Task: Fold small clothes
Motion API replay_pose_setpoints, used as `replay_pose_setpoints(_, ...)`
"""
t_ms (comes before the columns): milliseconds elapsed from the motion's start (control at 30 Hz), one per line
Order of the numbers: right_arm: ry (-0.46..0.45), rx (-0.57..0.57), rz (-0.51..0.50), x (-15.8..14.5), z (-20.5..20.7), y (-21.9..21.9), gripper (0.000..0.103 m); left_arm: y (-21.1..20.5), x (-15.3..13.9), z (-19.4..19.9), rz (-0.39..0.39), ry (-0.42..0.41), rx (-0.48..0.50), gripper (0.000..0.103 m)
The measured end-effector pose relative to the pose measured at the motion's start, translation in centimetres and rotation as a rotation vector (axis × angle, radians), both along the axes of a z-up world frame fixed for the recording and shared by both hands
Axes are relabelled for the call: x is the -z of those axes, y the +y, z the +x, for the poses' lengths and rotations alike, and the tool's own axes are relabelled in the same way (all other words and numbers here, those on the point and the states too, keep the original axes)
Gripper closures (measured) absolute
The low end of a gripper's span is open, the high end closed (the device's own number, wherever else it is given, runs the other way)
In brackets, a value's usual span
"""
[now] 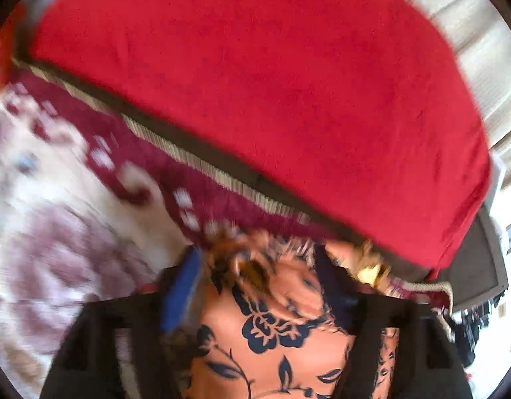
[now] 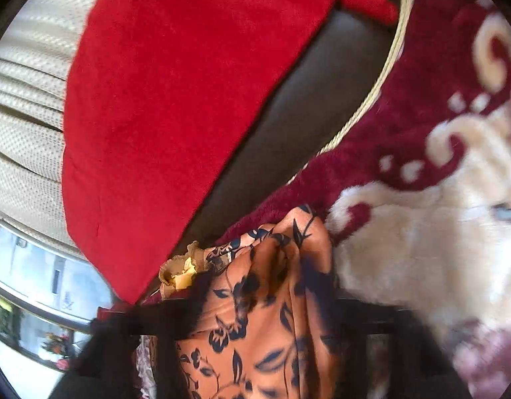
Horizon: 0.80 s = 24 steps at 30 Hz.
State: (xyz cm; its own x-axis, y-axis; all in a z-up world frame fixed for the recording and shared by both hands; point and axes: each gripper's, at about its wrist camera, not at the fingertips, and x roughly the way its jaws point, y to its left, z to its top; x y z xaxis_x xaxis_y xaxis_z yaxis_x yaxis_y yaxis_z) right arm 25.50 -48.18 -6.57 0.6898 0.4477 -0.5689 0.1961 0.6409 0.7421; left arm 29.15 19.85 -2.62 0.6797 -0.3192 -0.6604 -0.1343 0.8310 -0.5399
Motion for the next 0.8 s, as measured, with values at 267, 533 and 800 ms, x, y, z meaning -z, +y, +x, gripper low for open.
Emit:
replay_pose_setpoints(267, -0.122, -0.010, -0.269, -5.5, -10.7, 4.4, 0.019, 1.5, -2.2, -13.3, 0.094, -0.116, -0.123, 0.016)
replay_pose_setpoints(533, -0.046, 0.054, 0.102, 2.1, -16.5, 7.4, 0.018, -2.2, 4.6, -17.7, -0.105, 0.014, -0.100, 0.016)
replay_pose_setpoints(800, 0.061, 0.191, 0.164, 4.8, -11.6, 9.1, 0.019, -3.6, 7.5, -11.2, -0.107, 0.148, -0.180, 0.020)
